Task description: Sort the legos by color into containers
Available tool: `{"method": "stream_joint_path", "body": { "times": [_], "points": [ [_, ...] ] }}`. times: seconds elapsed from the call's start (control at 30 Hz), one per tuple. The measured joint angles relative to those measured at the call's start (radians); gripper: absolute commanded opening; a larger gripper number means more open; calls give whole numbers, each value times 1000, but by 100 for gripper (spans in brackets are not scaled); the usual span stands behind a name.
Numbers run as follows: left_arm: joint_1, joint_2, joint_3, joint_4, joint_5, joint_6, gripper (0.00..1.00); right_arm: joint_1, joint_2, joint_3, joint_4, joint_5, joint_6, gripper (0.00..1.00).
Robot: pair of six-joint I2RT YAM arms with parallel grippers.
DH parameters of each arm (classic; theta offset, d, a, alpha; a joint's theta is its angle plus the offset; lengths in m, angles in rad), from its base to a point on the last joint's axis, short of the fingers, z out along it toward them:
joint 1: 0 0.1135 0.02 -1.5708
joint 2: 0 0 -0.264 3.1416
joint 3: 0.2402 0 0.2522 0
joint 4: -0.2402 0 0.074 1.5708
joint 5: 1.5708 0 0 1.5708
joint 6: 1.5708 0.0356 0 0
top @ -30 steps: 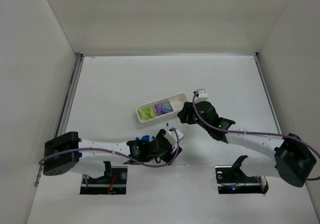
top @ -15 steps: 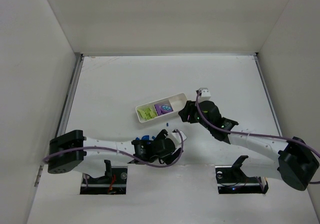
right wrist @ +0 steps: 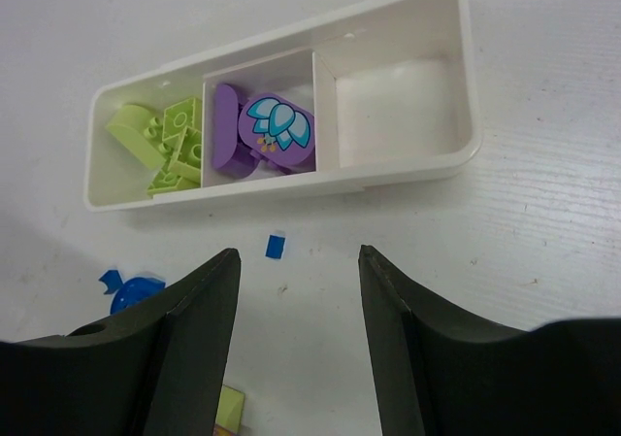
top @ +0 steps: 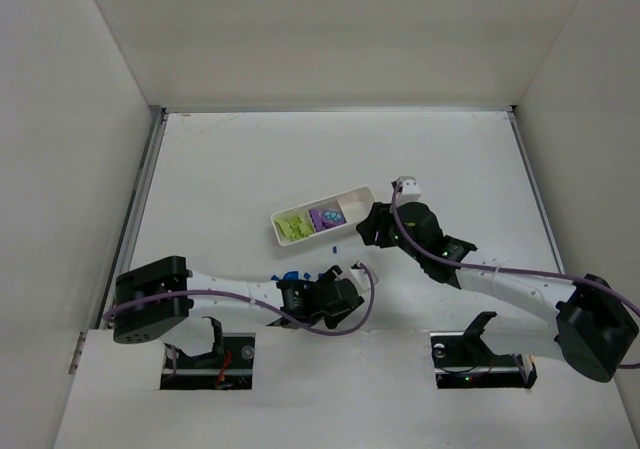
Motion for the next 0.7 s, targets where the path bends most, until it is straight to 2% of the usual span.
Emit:
{"method": "stream_joint_path", "body": {
  "times": [0.13,0.27,0.5,0.57,0.7],
  "points": [
    [-1,-21,7,-2,-8,7,29,0,2,0,3,0,0,59],
    [4,-61,16,-2,-12,5,25,0,1,-6,8,0,1,59],
    [88,-148,55,-14,-9,-66,24,0,-52,-27,8,0,4,58],
    [133,-187,56,-14,-5,-111,23,-1,-90,-27,10,1,6,54],
    [285,-297,55,-12,54,-259,22,-13,-153,-27,15,5,13,36]
  ]
}}
